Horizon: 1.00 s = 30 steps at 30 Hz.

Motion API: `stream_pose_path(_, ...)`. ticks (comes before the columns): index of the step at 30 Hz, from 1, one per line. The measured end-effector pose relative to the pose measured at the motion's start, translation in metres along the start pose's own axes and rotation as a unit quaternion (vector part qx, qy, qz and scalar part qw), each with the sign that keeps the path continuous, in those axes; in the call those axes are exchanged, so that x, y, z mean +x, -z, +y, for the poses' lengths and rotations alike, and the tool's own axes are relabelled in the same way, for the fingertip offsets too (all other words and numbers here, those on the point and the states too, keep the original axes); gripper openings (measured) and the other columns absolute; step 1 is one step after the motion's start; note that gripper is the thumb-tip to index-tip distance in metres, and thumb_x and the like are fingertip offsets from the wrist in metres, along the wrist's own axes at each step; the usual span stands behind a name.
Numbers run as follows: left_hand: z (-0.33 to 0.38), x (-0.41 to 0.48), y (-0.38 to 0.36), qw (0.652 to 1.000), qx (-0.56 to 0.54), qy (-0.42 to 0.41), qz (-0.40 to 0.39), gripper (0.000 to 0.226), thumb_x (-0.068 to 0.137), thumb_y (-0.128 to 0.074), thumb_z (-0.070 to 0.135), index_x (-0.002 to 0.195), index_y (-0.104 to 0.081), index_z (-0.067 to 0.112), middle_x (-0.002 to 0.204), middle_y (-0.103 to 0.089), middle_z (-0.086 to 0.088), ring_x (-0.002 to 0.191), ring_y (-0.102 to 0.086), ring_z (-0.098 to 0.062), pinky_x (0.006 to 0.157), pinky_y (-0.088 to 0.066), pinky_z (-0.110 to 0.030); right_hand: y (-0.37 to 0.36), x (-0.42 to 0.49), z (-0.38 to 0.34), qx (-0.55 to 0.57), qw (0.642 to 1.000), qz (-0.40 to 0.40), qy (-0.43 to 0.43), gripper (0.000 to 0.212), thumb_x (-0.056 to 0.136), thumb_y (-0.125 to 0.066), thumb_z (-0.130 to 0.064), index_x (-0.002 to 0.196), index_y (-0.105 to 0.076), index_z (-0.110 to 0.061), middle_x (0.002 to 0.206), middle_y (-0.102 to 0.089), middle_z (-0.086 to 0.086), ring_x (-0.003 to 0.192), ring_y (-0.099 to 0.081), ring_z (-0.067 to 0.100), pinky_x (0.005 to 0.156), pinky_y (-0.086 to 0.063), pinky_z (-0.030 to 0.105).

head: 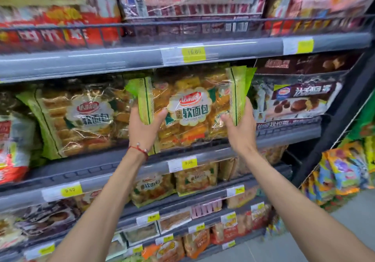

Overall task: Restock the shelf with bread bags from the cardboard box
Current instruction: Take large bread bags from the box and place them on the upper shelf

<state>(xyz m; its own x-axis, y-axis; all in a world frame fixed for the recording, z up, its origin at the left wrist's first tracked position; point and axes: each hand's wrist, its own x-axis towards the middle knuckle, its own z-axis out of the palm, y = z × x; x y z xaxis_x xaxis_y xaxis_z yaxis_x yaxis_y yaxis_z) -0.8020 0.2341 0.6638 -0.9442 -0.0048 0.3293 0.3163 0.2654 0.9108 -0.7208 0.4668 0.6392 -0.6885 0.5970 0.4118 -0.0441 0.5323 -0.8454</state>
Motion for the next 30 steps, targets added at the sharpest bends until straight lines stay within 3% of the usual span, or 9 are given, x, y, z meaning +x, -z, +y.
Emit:
stream_pose_path(3,0.001,0.023,-0.016,0.999,0.013,0.04,0.0,0.031,0.085,-0.072,0.045,0.103,-0.056,0.026,0.095,-0.05,0.01,0.082,-0.046,-0.001,0.077,-0.036,-0.01,-0.011,0.03,0.008,0.009,1.0,-0.01,-0.001,0.088,0.1,-0.065,-0.033,0.164,-0.009,-0.014,0.171,-0.017,0.001,0.155,-0.017,0.017,0.118,-0.013,0.023)
stream_pose_path(4,0.002,0.028,-0.02,0.998,0.017,0.054,0.0,0.033,0.085,-0.071,0.046,0.108,-0.056,0.026,0.093,-0.049,0.01,0.08,-0.046,-0.002,0.073,-0.034,-0.008,-0.014,0.038,0.01,0.005,1.0,-0.017,-0.005,0.088,0.1,-0.065,-0.033,0.164,-0.009,-0.012,0.17,-0.019,0.002,0.155,-0.018,0.019,0.118,-0.013,0.024)
stream_pose_path(6,-0.006,0.039,-0.029,0.998,-0.003,0.056,-0.005,0.077,0.085,-0.071,0.048,0.148,-0.035,0.026,0.117,-0.057,0.004,0.104,-0.055,-0.012,0.084,-0.036,-0.007,-0.021,0.053,0.02,0.001,1.0,-0.025,-0.015,0.086,0.098,-0.068,-0.032,0.162,-0.015,-0.008,0.164,-0.032,0.005,0.151,-0.029,0.022,0.121,-0.019,0.031)
stream_pose_path(8,-0.014,0.049,-0.037,0.999,-0.018,0.039,-0.008,0.096,0.081,-0.073,0.051,0.157,-0.018,0.027,0.153,-0.041,-0.002,0.139,-0.04,-0.021,0.106,-0.031,-0.02,-0.028,0.065,0.03,0.003,0.999,-0.026,-0.023,0.081,0.095,-0.072,-0.031,0.156,-0.025,-0.003,0.149,-0.047,0.004,0.138,-0.043,0.022,0.118,-0.032,0.036)
stream_pose_path(11,-0.028,0.063,-0.053,0.999,-0.023,0.028,-0.004,0.101,0.079,-0.075,0.049,0.157,-0.018,0.024,0.162,-0.026,0.001,0.149,-0.023,-0.017,0.112,-0.025,-0.022,-0.035,0.078,0.045,0.01,0.999,-0.03,-0.031,0.079,0.093,-0.074,-0.028,0.153,-0.029,-0.002,0.145,-0.053,0.007,0.133,-0.049,0.021,0.115,-0.037,0.034)
stream_pose_path(14,-0.034,0.069,-0.07,0.999,-0.02,0.042,0.008,0.096,0.083,-0.076,0.04,0.157,-0.018,0.022,0.159,-0.032,0.0,0.145,-0.029,-0.017,0.098,-0.029,-0.011,-0.039,0.091,0.058,0.014,0.999,-0.047,-0.02,0.081,0.096,-0.071,-0.016,0.159,-0.02,-0.01,0.136,-0.044,-0.009,0.125,-0.039,0.0,0.104,-0.024,0.01)
stream_pose_path(19,-0.043,0.079,-0.088,0.998,0.007,0.059,0.018,0.096,0.086,-0.072,0.043,0.158,-0.012,0.019,0.157,-0.034,-0.001,0.144,-0.033,-0.02,0.096,-0.027,-0.013,-0.04,0.114,0.075,0.016,0.992,-0.12,-0.033,0.094,0.099,-0.065,-0.028,0.163,0.002,-0.02,0.171,-0.015,0.002,0.155,-0.019,0.021,0.127,-0.014,0.038)
stream_pose_path(24,-0.042,0.078,-0.096,0.996,0.024,0.061,0.056,0.101,0.082,-0.074,0.046,0.157,-0.015,0.014,0.161,-0.028,-0.004,0.148,-0.026,-0.019,0.111,-0.022,-0.022,-0.039,0.12,0.083,0.008,0.987,-0.153,-0.047,0.094,0.102,-0.06,-0.028,0.162,0.011,-0.018,0.172,-0.001,0.004,0.157,-0.008,0.021,0.118,-0.006,0.022)
stream_pose_path(30,-0.039,0.066,-0.105,0.991,0.019,0.073,0.108,0.103,0.079,-0.076,0.048,0.157,-0.018,0.012,0.161,-0.029,-0.005,0.148,-0.026,-0.019,0.113,-0.023,-0.022,-0.037,0.118,0.086,0.01,0.987,-0.15,-0.055,0.095,0.1,-0.063,-0.034,0.164,0.007,-0.025,0.171,-0.014,0.005,0.155,-0.02,0.028,0.124,-0.016,0.038)
